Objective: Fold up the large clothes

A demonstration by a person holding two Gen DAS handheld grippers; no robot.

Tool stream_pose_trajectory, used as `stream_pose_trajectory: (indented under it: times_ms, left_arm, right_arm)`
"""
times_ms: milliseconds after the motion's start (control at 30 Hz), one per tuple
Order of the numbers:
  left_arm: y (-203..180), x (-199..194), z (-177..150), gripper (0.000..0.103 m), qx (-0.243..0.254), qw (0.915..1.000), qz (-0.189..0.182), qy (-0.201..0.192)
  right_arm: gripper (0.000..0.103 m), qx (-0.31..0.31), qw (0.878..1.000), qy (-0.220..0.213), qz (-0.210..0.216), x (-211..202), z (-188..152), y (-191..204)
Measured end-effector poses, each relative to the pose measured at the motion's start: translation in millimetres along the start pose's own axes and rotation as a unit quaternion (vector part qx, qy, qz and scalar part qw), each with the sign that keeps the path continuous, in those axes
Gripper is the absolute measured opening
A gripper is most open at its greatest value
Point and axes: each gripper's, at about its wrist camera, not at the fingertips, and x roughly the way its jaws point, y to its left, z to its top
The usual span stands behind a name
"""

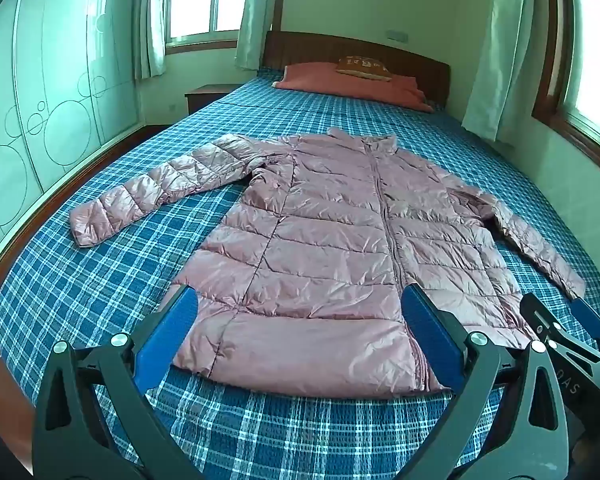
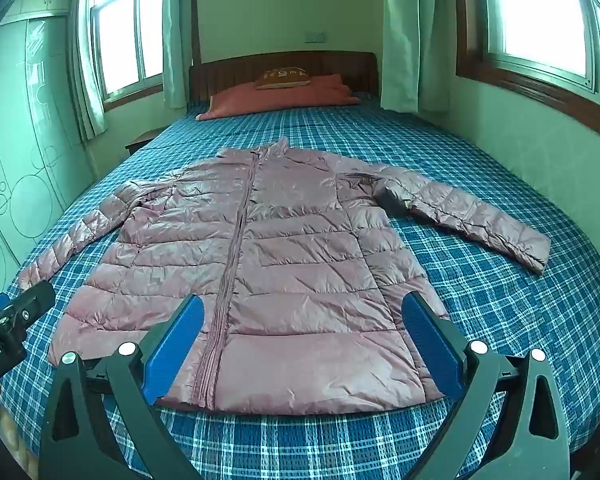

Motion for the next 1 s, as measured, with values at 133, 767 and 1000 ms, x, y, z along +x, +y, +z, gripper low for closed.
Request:
stream_pose_trajectory:
  times_ms: [133, 767, 1000]
  left_arm:
    - [0.1, -0.5, -0.3, 0.101, -0.001, 1.0000, -0.005, 0.001]
    - [5.0, -0.6, -4.7, 0.101, 0.004, 1.0000, 0.004, 0.003]
    - [5.6, 1.2, -7.8, 0.101, 0.005, 0.9999, 0.008, 0.005]
  right_arm:
    - [0.098, 0.002, 1.000, 0.005, 0.002, 1.1, 0.1, 0.6]
    - [0.098, 0.000, 1.000, 0.007, 0.002, 2.3, -5.0, 2.2]
    - [0.098, -0.001, 1.000, 0.008, 0.001, 4.5, -6.4, 3.7]
